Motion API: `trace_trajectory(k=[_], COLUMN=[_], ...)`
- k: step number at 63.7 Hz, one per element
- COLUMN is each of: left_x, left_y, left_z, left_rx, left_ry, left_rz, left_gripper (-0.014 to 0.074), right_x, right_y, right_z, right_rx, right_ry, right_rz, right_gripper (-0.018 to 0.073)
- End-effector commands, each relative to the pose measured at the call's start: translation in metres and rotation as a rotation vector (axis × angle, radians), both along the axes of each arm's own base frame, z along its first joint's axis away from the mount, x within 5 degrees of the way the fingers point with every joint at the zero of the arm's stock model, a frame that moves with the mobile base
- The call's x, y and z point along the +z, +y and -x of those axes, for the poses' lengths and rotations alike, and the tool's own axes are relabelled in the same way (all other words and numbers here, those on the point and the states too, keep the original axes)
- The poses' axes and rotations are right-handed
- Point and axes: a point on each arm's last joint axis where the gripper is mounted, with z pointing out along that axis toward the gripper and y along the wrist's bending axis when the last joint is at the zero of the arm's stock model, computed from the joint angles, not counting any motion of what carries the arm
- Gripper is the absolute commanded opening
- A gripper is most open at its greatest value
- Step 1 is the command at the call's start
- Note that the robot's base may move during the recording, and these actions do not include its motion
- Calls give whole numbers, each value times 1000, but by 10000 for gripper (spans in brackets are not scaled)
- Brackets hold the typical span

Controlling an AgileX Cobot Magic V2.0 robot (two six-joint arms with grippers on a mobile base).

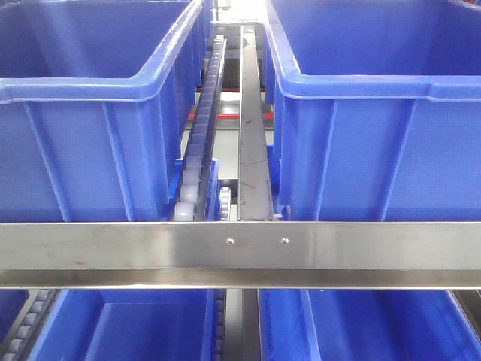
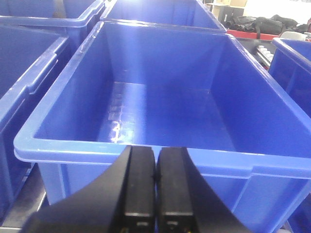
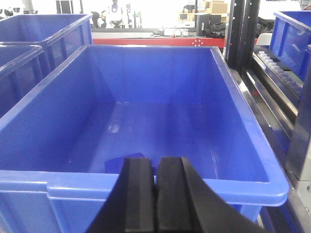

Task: Pick and sort blue part to right shelf

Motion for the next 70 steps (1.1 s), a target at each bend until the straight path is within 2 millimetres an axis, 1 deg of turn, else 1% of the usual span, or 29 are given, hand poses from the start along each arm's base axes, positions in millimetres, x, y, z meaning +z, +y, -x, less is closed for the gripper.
trace_trajectory(k=[1,9,14,20,30,38,46,70], left_x=[14,14,14,14,13,13,13,13], left_y=[3,3,3,3,3,3,3,3], left_z=[0,0,0,0,0,0,0,0], left_rx=[34,34,33,31,29,29,29,29], left_ry=[-71,-71,-69,-67,-63,-63,-63,-63], left_rz=[16,16,15,15,15,15,15,15], left_gripper=[133,133,133,133,133,133,133,133], right_x=[18,18,12,-1,-33,-46,-47,-46], right_y=[0,0,0,0,-2,-3,-2,-3], right_z=[1,1,1,3,14,24,32,32], right_rx=[-4,-4,-4,-4,-9,-8,-3,-4], right_ry=[-113,-111,-102,-113,-110,-149,-178,-184], right_rz=[-2,-2,-1,-2,-55,-83,-85,-85], right_gripper=[54,54,54,54,54,54,54,54])
